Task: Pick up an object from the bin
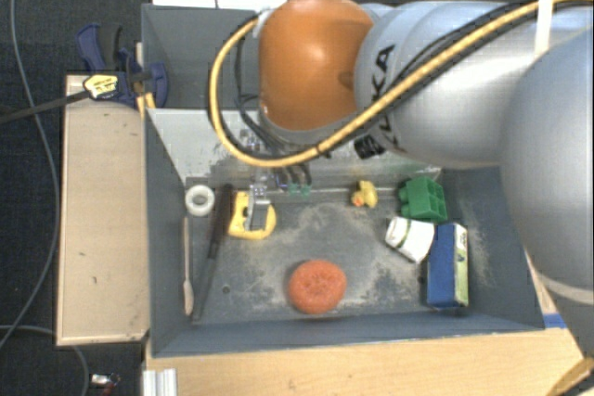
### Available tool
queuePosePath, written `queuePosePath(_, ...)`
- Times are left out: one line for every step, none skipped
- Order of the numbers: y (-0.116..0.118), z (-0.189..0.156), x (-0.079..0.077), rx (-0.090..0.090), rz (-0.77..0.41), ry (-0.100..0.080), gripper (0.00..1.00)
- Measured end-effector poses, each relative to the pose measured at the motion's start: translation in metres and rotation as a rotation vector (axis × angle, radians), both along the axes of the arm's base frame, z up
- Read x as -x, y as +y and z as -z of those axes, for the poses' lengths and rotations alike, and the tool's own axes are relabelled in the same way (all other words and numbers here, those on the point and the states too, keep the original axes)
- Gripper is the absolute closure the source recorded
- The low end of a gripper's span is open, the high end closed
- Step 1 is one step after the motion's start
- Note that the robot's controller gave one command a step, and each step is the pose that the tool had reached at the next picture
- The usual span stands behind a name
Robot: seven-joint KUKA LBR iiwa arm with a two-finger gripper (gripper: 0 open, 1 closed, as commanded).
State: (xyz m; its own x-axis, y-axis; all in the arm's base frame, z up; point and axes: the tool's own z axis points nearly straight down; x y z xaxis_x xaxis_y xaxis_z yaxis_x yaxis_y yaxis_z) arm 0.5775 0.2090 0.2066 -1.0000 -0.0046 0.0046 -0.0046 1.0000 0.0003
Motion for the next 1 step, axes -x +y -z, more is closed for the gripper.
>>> queuePosePath(-0.0016,-0.0052,-0.0016,-0.001,0.006,-0.008,0.00)
